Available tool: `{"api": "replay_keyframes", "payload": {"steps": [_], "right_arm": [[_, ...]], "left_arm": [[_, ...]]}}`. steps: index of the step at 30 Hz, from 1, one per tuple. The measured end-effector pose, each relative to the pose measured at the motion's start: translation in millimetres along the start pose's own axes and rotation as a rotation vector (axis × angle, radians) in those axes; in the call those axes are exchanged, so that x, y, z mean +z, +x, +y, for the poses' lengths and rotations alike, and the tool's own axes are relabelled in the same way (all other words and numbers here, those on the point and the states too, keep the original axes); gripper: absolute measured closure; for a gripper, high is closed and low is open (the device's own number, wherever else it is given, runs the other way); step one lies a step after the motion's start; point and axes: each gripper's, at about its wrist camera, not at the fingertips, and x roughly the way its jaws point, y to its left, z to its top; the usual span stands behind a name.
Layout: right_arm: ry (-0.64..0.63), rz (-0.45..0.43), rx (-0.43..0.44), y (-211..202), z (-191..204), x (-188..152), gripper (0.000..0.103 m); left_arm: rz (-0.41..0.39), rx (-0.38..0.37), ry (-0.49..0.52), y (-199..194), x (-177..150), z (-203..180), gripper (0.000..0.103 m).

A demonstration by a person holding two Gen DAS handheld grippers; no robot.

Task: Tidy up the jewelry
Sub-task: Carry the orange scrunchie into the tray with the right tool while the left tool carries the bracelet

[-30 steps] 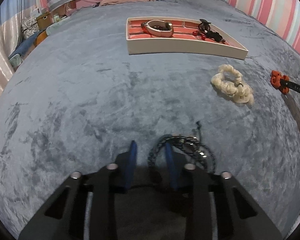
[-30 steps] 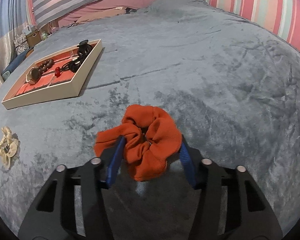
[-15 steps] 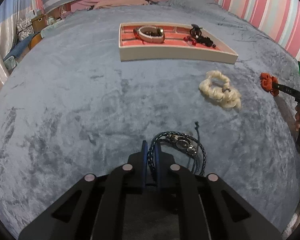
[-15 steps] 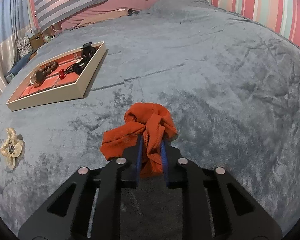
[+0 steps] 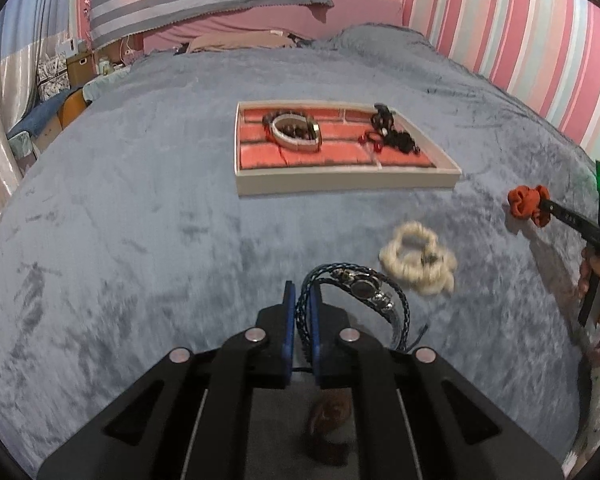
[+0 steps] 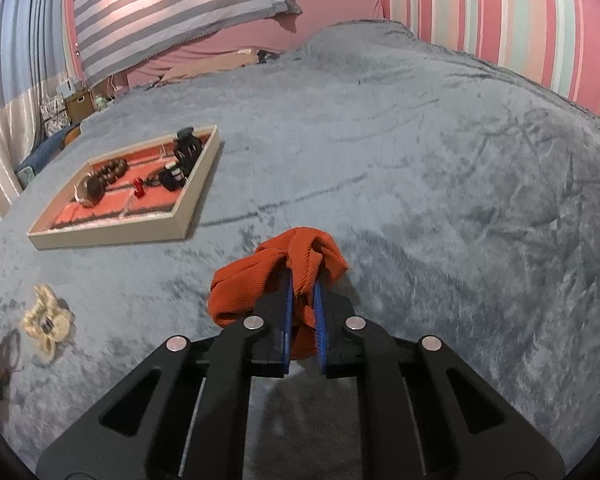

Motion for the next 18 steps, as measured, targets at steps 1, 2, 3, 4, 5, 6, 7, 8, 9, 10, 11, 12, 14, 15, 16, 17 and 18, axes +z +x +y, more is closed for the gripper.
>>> {"api": "replay_keyframes", "payload": {"steps": [1, 2, 3, 4, 5, 6, 7, 8, 9, 10, 11, 12, 14, 15, 16, 17, 18], "right_arm": [[0.0, -0.007, 0.002, -1.7, 1.9, 2.8, 0.093], [-0.002, -0.014, 0.007, -3.3, 5.0, 7.0, 0.093], [-0.002, -0.019, 0.011, -4.1, 8.1, 10.8, 0.093], [-0.002, -0.023, 0.014, -3.9, 11.1, 13.7, 0.093], [-0.002, -0.029, 0.02, -4.0, 16.0, 19.3, 0.093], [0.0, -0.033, 0.024, -4.7, 19.1, 22.5, 0.093], [0.003, -0.036, 0.03, -4.7, 22.8, 26.5, 0.093], [0.004, -0.042, 0.037, -4.3, 28.2, 31.9, 0.093], [0.001, -0.048, 0.042, -3.8, 34.3, 37.3, 0.093], [-0.005, -0.054, 0.047, -3.4, 41.1, 43.2, 0.093], [-0.01, -0.06, 0.053, -2.6, 47.2, 48.4, 0.093], [-0.014, -0.066, 0.057, -1.7, 53.6, 53.8, 0.093], [-0.023, -0.078, 0.07, 0.3, 67.1, 65.4, 0.093], [-0.027, -0.083, 0.076, 1.4, 72.5, 69.9, 0.093], [-0.038, -0.087, 0.082, 5.2, 82.3, 78.1, 0.093], [-0.043, -0.09, 0.087, 8.2, 88.5, 82.9, 0.093], [-0.048, -0.092, 0.092, 11.9, 95.3, 88.0, 0.093]], "left_arm": [[-0.008, -0.001, -0.006, 0.1, 6.9, 1.6, 0.096], [-0.014, -0.004, -0.009, 0.5, 11.6, 2.9, 0.096], [-0.026, -0.003, -0.014, 1.2, 21.9, 4.6, 0.096], [-0.031, -0.002, -0.014, 2.3, 27.1, 5.6, 0.096], [-0.038, -0.002, -0.01, 3.5, 35.3, 6.2, 0.096], [-0.05, 0.007, -0.01, 4.9, 44.6, 6.9, 0.096], [-0.058, 0.013, -0.012, 7.4, 54.3, 8.2, 0.096], [-0.064, 0.016, -0.018, 11.5, 64.2, 10.3, 0.096], [-0.067, 0.018, -0.024, 14.5, 71.2, 12.3, 0.096], [-0.071, 0.023, -0.03, 19.7, 80.9, 14.7, 0.096], [-0.075, 0.033, -0.034, 25.5, 90.3, 16.5, 0.096], [-0.078, 0.041, -0.036, 30.3, 97.4, 17.7, 0.096], [-0.079, 0.054, -0.035, 44.0, 114.0, 18.6, 0.096], [-0.078, 0.057, -0.034, 49.5, 119.4, 18.6, 0.096], [-0.077, 0.064, -0.035, 58.3, 127.2, 18.7, 0.096], [-0.075, 0.065, -0.035, 63.5, 131.1, 18.5, 0.096], [-0.068, 0.067, -0.035, 73.7, 138.2, 18.3, 0.096]]}}
